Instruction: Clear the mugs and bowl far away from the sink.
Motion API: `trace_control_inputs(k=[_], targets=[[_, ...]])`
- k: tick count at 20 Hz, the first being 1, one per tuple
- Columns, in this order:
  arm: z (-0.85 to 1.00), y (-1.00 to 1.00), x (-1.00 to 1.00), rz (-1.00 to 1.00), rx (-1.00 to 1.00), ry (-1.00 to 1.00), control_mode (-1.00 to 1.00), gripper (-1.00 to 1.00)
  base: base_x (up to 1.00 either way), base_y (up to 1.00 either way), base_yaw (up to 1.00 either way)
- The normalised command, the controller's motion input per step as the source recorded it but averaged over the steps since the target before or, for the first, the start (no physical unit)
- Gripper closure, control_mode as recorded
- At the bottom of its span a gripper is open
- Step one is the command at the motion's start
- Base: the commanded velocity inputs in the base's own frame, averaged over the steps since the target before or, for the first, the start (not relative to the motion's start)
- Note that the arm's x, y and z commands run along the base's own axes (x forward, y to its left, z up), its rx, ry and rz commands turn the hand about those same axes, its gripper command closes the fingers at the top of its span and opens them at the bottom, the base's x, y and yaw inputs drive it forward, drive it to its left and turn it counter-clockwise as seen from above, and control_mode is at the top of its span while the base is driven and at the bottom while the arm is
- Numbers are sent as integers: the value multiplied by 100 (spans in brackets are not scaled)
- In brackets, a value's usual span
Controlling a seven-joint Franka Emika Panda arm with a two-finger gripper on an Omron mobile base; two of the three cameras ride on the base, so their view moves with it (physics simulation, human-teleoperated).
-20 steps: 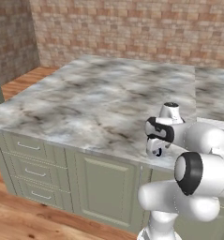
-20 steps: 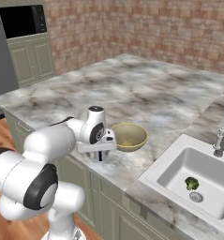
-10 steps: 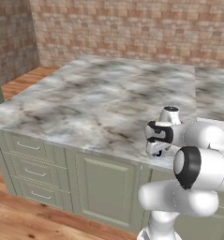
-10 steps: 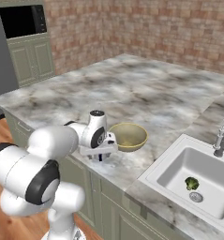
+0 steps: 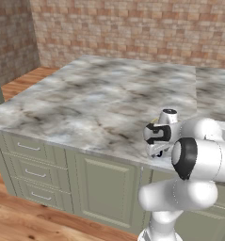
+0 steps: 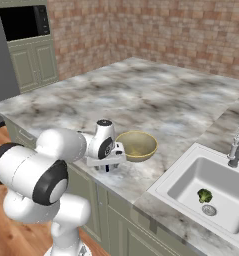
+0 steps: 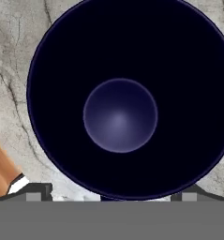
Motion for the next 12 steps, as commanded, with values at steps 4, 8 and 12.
trace_control_inputs(k=[4,8,12], targets=[[-10,0,24,0,0,0,-100,-100,0,0,0],[-7,0,4,0,0,0,-100,100,0,0,0],[-6,0,-3,0,3,0,-100,100,0,0,0]])
